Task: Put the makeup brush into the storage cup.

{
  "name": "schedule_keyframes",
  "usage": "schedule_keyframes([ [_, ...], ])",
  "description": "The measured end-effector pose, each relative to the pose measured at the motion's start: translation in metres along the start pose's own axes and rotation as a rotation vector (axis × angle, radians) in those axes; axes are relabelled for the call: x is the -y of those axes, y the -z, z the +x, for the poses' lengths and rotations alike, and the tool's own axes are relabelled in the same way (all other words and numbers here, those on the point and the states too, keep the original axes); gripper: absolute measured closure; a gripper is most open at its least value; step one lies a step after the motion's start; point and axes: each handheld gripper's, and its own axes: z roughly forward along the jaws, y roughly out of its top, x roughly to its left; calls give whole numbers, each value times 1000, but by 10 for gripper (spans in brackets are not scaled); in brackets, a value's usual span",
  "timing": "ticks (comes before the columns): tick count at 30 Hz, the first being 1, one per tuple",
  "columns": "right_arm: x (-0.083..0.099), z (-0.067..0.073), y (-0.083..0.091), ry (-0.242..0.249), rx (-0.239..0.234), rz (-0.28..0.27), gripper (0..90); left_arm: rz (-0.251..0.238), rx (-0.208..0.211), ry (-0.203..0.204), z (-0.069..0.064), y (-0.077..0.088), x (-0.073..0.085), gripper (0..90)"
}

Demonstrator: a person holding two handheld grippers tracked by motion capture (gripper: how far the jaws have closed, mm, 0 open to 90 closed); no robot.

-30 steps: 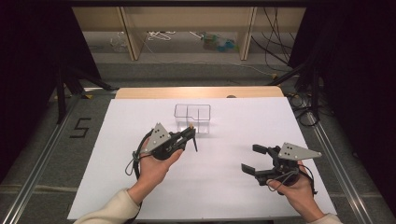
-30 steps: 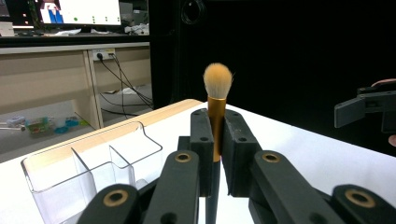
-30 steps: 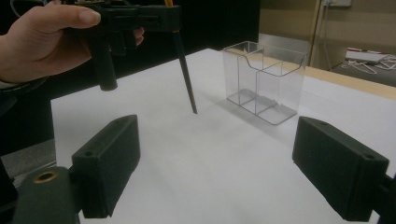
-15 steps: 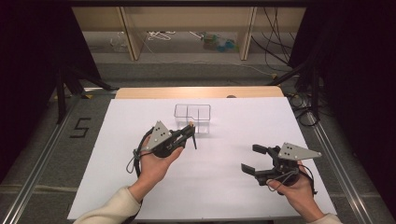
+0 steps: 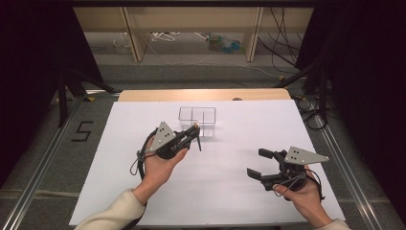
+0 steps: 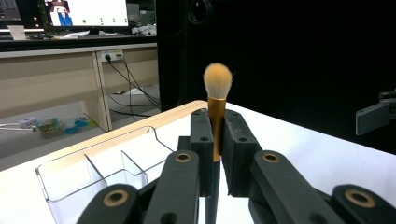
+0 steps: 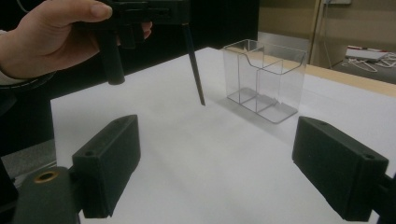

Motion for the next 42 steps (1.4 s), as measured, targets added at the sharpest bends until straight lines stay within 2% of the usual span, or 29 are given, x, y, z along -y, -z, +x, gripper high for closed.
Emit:
schedule_keyframes([
  [3,0,0,1,0,-2,9,160,1,0,-12,0,-1,0,834],
  [9,0,0,1,0,-1,8,160,0,-9,-2,2,-2,-2,834],
  [11,0,0,1,0,-2,8,160,4,-11,-15,3,-2,-3,834],
  [13,0,0,1,-1,0,12,160,1,-15,-8,4,-2,-4,834],
  [17,0,0,1,-1,0,13,160,1,-22,-21,6,-3,-5,834],
  [20,0,1,1,-25,-6,26,160,2,-25,-10,7,-4,-5,834],
  [22,0,0,1,-1,1,11,160,0,-29,-16,8,-4,-6,834],
  [25,0,1,1,-18,-1,23,160,0,-34,-18,9,-4,-7,834],
  [27,0,0,1,-2,2,13,160,0,-35,-22,10,-4,-8,834],
  [29,0,1,1,-25,-2,27,160,-1,-35,-20,10,-5,-8,834],
  [35,0,1,1,-25,-3,27,160,1,-36,-19,10,-6,-9,834],
  [36,0,0,1,-10,0,18,160,1,-37,-22,11,-6,-9,834],
  [37,0,1,1,-26,-4,27,160,0,-37,-19,10,-6,-9,834],
  [42,0,1,1,-26,-4,28,160,-2,-36,-13,10,-8,-10,834],
])
